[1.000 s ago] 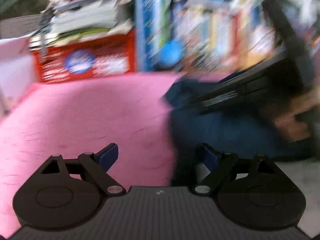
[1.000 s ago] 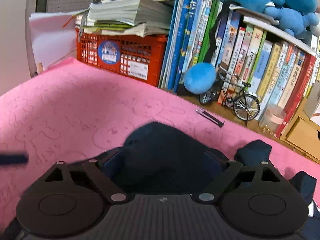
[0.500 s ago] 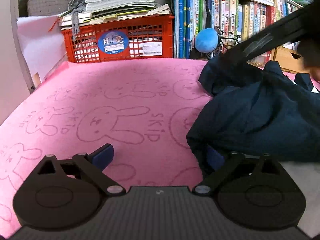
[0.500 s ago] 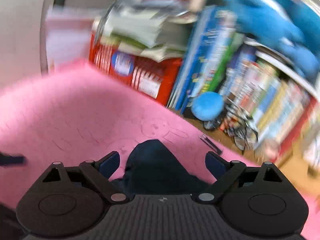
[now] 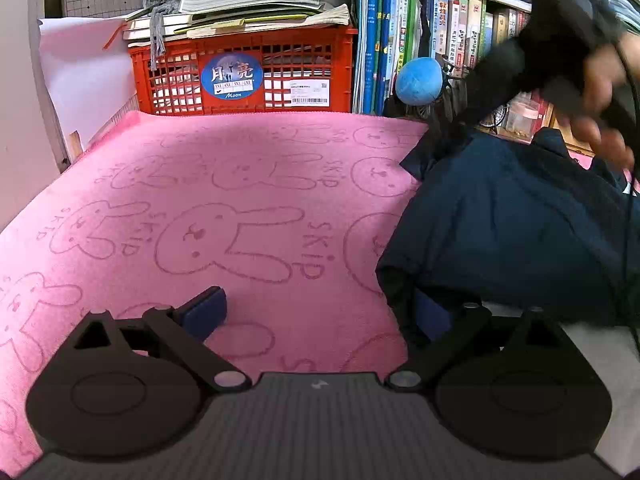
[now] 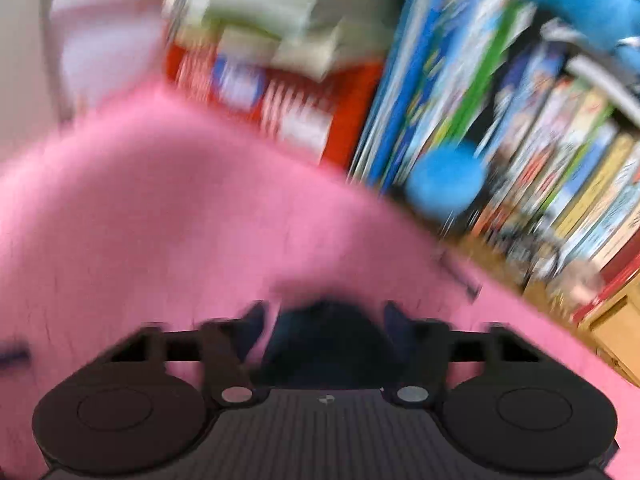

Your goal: Fold clothes

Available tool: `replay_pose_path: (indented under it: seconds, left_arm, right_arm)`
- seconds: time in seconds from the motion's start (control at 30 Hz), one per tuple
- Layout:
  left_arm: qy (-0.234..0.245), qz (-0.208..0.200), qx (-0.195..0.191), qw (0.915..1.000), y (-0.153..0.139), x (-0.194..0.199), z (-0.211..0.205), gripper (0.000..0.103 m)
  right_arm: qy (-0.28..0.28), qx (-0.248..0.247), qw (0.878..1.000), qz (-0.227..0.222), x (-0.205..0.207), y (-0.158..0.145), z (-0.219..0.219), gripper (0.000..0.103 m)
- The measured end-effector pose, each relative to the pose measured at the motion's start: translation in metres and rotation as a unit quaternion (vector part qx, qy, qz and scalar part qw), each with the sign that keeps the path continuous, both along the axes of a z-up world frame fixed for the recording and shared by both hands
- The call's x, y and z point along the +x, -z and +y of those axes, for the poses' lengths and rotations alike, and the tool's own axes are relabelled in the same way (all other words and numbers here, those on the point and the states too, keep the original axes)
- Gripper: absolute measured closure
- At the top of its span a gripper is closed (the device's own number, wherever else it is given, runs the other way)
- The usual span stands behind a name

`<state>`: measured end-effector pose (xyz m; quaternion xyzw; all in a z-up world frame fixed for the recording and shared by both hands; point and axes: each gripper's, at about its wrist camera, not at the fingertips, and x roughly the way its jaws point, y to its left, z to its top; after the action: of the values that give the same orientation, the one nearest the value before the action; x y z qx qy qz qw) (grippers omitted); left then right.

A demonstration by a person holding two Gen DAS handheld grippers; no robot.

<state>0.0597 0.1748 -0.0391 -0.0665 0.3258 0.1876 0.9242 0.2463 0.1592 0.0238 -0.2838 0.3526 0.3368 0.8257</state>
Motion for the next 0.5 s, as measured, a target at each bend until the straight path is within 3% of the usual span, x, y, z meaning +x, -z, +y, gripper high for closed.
replay_pose_path:
  seconds: [0.07, 0.13, 0.17, 0.23, 0.33, 0.4, 0.5]
  left_arm:
    - [0.000, 0.001, 0.004, 1.0000, 0.000, 0.000, -0.001, 0.003]
    - [0.000, 0.002, 0.008, 1.0000, -0.001, 0.001, -0.002, 0.003]
    - [0.000, 0.002, 0.010, 0.9999, -0.001, 0.001, -0.003, 0.003]
    - [-0.001, 0.003, 0.013, 0.9999, -0.001, 0.001, -0.004, 0.003]
    - [-0.003, 0.003, 0.007, 1.0000, 0.000, 0.001, -0.002, 0.002]
    - [-0.004, 0.002, 0.002, 1.0000, 0.000, 0.001, 0.000, 0.001]
    - [-0.003, 0.000, -0.002, 1.0000, 0.000, -0.001, 0.001, 0.001]
  right_arm:
    - [-0.010, -0.050, 0.999, 0.007, -0.008, 0.019, 0.010, 0.059]
    - [-0.002, -0.025, 1.000, 0.004, -0.001, 0.022, 0.017, 0.062]
    - [0.013, -0.010, 1.000, 0.007, 0.006, 0.022, 0.020, 0.074]
    - [0.055, 0.033, 0.998, 0.004, 0.017, 0.020, 0.023, 0.081]
    - [0.060, 0.199, 0.978, 0.001, 0.014, -0.006, -0.011, 0.080]
    - [0.065, 0.224, 0.972, 0.037, 0.009, -0.021, -0.035, 0.051]
    - [0.079, 0.174, 0.981, -0.019, -0.022, -0.026, -0.083, 0.031]
